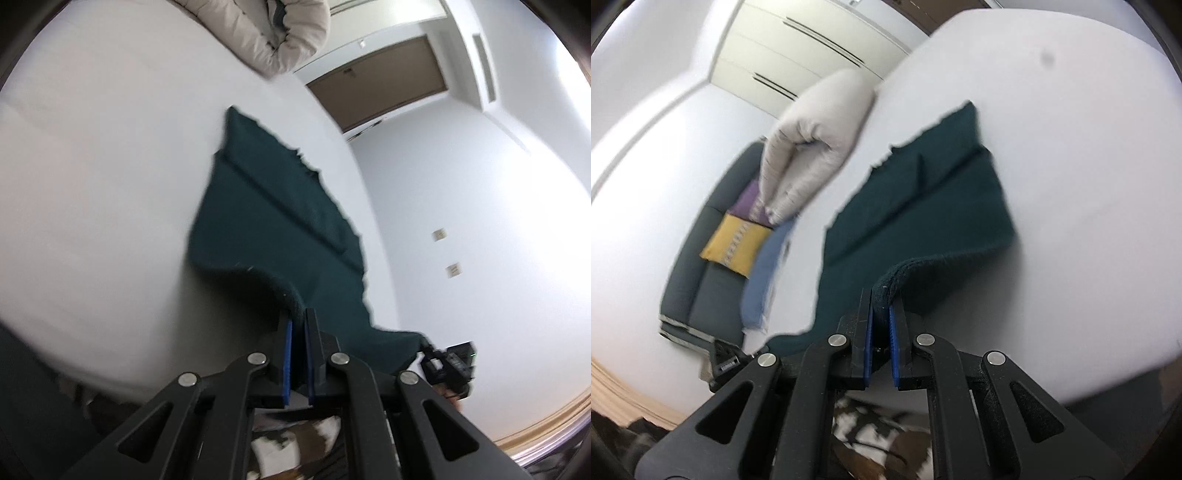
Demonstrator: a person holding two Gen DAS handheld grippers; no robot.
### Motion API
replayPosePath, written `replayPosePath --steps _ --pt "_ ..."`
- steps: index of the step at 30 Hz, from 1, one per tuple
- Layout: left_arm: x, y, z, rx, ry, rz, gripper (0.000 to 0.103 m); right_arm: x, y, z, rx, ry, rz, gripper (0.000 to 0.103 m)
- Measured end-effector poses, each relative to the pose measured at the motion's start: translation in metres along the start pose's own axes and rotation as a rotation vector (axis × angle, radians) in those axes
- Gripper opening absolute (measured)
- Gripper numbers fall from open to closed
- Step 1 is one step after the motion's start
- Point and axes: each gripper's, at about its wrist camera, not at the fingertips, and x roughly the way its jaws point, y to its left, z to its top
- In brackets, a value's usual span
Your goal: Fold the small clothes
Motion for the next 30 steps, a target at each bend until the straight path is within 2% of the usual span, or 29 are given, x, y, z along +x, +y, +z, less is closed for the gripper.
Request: replayPosePath --steps 5,12,18,25,30 --pt "0.008 -0.006 0.042 -0.047 -0.042 -0.069 0.005 0.018 0.013 0.047 -0.007 -0.053 0.025 0.006" --pt "0.036 -0.009 0.107 -0.083 -0.078 -0.098 0.005 0.048 0.015 0.116 0.024 -0.116 0.05 0.006" --pt "0.069 0.002 0.16 -0.146 -0.092 -0.119 0.005 0.083 0.007 0.168 0.04 -0.156 0.009 0.006" --pt "0.11 0.013 0.217 -0.171 -0.122 -0.084 0.005 0.135 -0.012 0.227 0.049 -0.191 -0.07 0.006" --pt "0.141 0.026 0.242 -0.194 -0.126 -0.051 0.005 0.179 -0.034 0.264 0.067 -0.194 -0.128 0.006"
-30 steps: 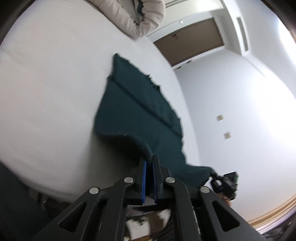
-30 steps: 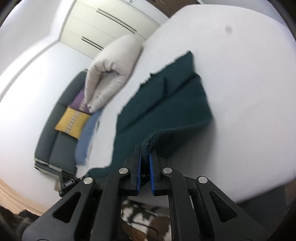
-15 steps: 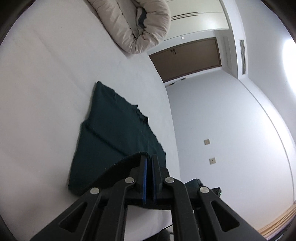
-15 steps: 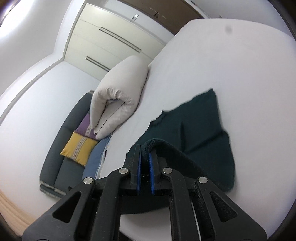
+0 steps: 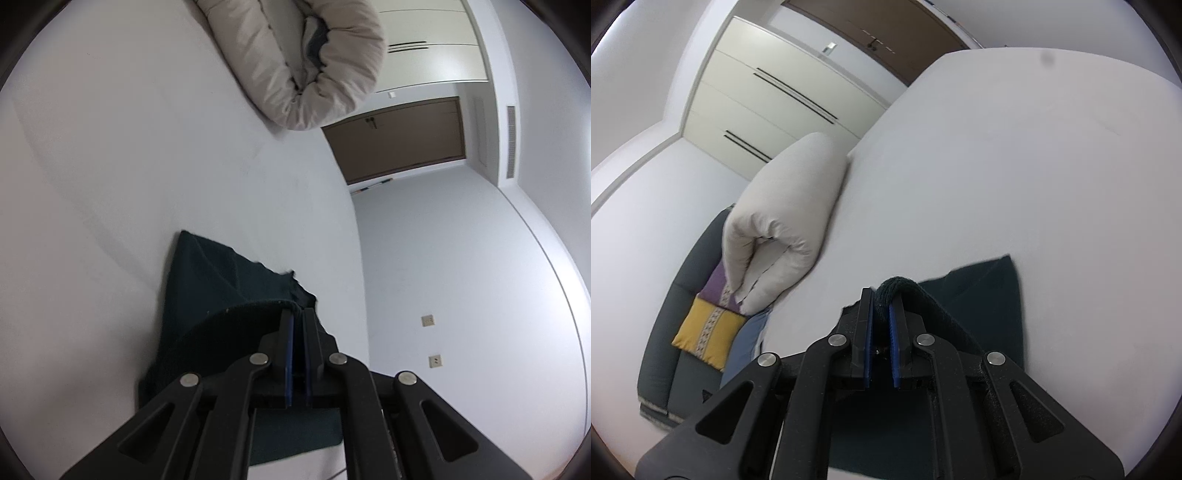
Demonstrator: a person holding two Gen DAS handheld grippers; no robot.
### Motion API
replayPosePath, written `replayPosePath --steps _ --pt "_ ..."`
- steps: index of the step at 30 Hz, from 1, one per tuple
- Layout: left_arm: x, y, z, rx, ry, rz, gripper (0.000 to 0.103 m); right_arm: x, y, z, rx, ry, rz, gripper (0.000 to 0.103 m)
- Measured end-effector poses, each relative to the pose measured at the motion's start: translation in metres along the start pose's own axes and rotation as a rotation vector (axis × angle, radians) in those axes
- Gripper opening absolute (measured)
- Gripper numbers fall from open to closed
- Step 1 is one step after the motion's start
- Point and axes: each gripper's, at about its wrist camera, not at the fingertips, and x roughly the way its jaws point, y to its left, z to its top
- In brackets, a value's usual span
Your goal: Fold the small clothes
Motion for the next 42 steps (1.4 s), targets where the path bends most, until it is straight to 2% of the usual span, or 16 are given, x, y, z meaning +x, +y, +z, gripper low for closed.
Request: replayPosePath --steps 9,14,15,16,17,19,22,24,27,31,32,35,39,42 --pt "0.052 0.016 0.034 -0.017 -0.026 0.045 0.005 0.086 -0.043 0.029 0.049 0.025 -0.094 0.006" --pt "0.085 0.031 0.051 -0.011 -0.018 0.122 0.006 0.138 -0.065 0.043 0.067 0.067 -0.208 0.011" --pt "0.091 0.036 0.054 -0.02 -0.005 0.152 0.009 0.143 -0.069 0.045 0.074 0.067 -0.223 0.014" --pt "0.097 0.041 0.056 -0.034 0.008 0.176 0.022 0.148 -0.074 0.047 0.084 0.061 -0.231 0.03" --pt "0.1 0.044 0.056 -0.043 0.014 0.174 0.029 0.152 -0.078 0.049 0.097 0.047 -0.229 0.051" --pt "0.098 0.044 0.055 -0.045 0.014 0.142 0.046 0.149 -0.08 0.05 0.101 0.005 -0.218 0.057" --pt "0.086 0.038 0.05 -0.028 -0.005 0.137 0.058 0.147 -0.077 0.049 0.055 0.01 -0.228 0.057" --pt "0.075 0.034 0.046 -0.017 -0.016 0.118 0.059 0.14 -0.07 0.044 0.032 0.014 -0.227 0.057" --pt "0.057 0.028 0.037 0.016 -0.034 0.138 0.06 0.126 -0.061 0.034 -0.025 0.021 -0.234 0.057" --pt "0.037 0.02 0.012 0.12 -0.03 0.204 0.06 0.11 -0.038 0.008 -0.173 0.055 -0.26 0.057" --pt "0.032 0.019 0.003 0.147 -0.025 0.223 0.06 0.1 -0.034 -0.01 -0.225 0.066 -0.268 0.057" --pt "0.019 0.02 -0.029 0.232 -0.012 0.283 0.06 0.095 -0.021 -0.035 -0.324 0.091 -0.291 0.057" --pt "0.008 0.024 -0.063 0.309 -0.007 0.346 0.06 0.084 -0.013 -0.067 -0.408 0.105 -0.32 0.055" --pt "0.0 0.023 -0.079 0.349 -0.014 0.363 0.06 0.076 -0.015 -0.085 -0.426 0.107 -0.363 0.052"
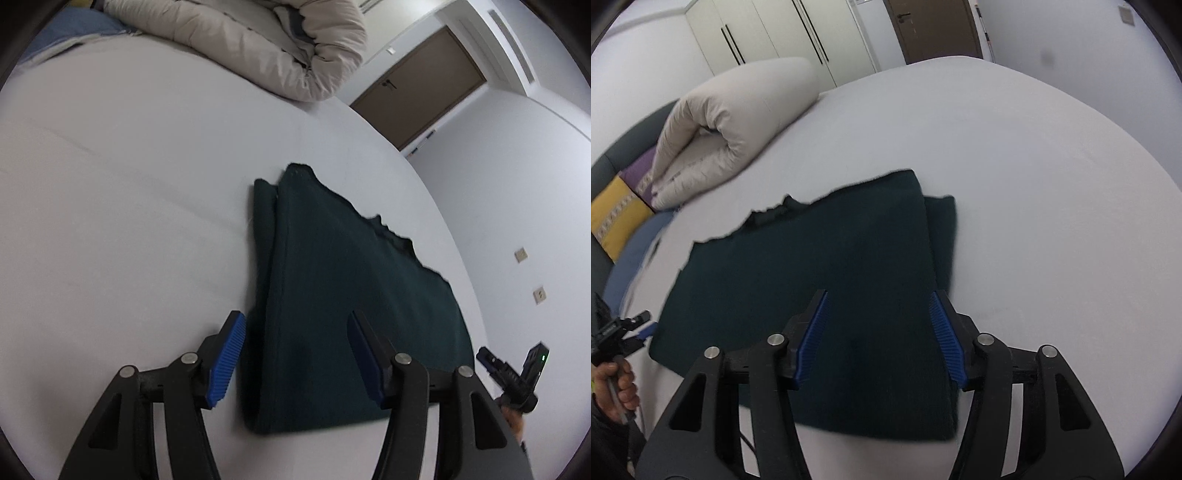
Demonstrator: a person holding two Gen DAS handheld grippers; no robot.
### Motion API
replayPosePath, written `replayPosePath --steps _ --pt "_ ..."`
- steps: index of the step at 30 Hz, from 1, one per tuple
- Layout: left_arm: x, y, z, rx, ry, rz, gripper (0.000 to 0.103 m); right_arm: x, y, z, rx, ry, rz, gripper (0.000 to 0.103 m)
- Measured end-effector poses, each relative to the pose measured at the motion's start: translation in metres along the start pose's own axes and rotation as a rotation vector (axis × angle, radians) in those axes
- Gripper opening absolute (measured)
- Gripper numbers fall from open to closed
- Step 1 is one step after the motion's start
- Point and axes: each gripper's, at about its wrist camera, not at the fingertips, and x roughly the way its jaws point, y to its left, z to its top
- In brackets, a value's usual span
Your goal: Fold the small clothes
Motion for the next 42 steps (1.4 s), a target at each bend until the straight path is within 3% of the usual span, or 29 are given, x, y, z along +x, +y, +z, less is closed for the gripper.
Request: replayPosePath --steps 5,11,14,20,22,28,36,42 --pt "-0.003 -0.01 -0.016 0.101 -0.007 0.057 0.06 -0.022 -0.016 -0.028 0.016 0.021 -0.017 0.05" --pt "0.007 0.002 -0.02 0.075 0.006 0.091 0.052 -0.022 -0.022 -0.044 0.009 0.052 -0.026 0.044" --pt "0.007 -0.002 -0.019 0.105 -0.004 0.108 0.05 -0.026 -0.021 -0.047 0.002 0.052 -0.029 0.037" --pt "0.008 -0.008 -0.019 0.155 -0.015 0.131 0.049 -0.035 -0.024 -0.052 0.024 0.066 -0.036 0.037" --pt "0.011 -0.01 -0.022 0.168 -0.003 0.128 0.04 -0.036 -0.025 -0.054 0.028 0.074 -0.041 0.037" --pt "0.012 -0.008 -0.022 0.158 0.001 0.129 0.026 -0.042 -0.022 -0.054 0.005 0.077 -0.052 0.035" --pt "0.012 -0.011 -0.022 0.179 -0.004 0.146 0.026 -0.054 -0.022 -0.053 0.01 0.06 -0.099 0.032" --pt "0.011 -0.016 -0.024 0.218 -0.011 0.168 0.023 -0.057 -0.012 -0.052 -0.061 0.063 -0.152 0.009"
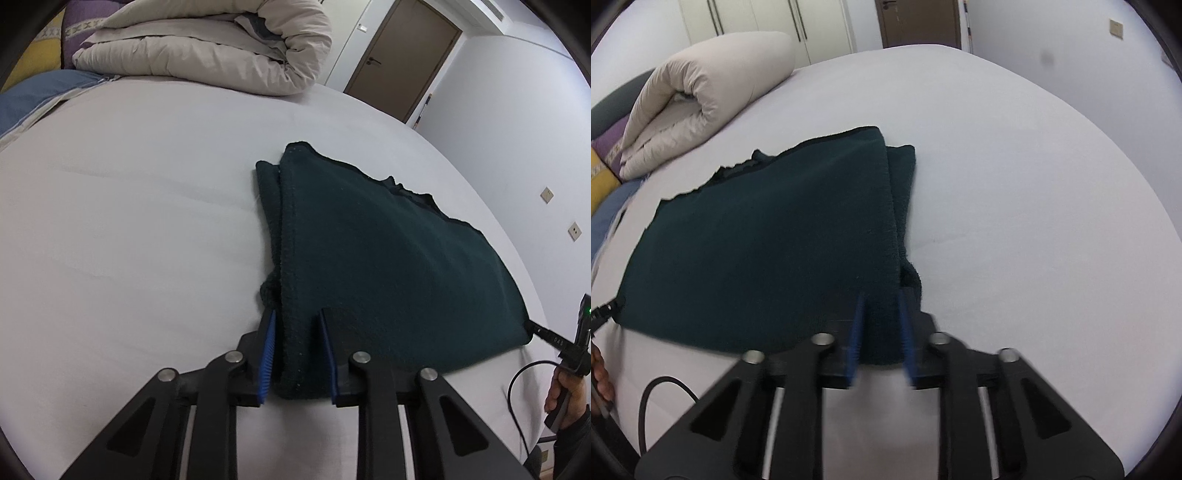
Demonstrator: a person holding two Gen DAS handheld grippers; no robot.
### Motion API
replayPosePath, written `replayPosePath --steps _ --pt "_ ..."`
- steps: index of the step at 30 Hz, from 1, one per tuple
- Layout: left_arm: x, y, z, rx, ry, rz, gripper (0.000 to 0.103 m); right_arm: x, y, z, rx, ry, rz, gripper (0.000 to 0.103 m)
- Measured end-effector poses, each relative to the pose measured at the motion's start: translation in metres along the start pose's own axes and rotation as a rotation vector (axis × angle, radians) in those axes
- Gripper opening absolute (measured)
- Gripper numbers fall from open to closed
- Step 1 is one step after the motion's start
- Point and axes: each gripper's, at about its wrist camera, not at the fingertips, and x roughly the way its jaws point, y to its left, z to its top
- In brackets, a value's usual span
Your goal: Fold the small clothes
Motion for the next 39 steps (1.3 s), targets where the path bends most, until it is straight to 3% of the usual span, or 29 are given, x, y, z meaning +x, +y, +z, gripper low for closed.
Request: replayPosePath --steps 4,10,25,39 --pt "-0.002 -0.004 0.0 0.038 -0.007 0.036 0.013 -0.005 0.0 0.001 -0.01 -0.013 -0.008 0.006" --pt "-0.005 -0.005 -0.001 0.044 -0.021 0.033 0.008 -0.017 0.0 0.003 -0.03 -0.038 -0.011 0.005" --pt "-0.014 0.003 -0.007 0.031 -0.009 -0.006 0.007 -0.034 -0.006 -0.012 -0.023 -0.029 0.025 0.005" --pt "-0.009 0.015 -0.017 0.015 0.035 -0.028 0.007 -0.021 -0.018 -0.035 0.019 0.02 0.057 0.005"
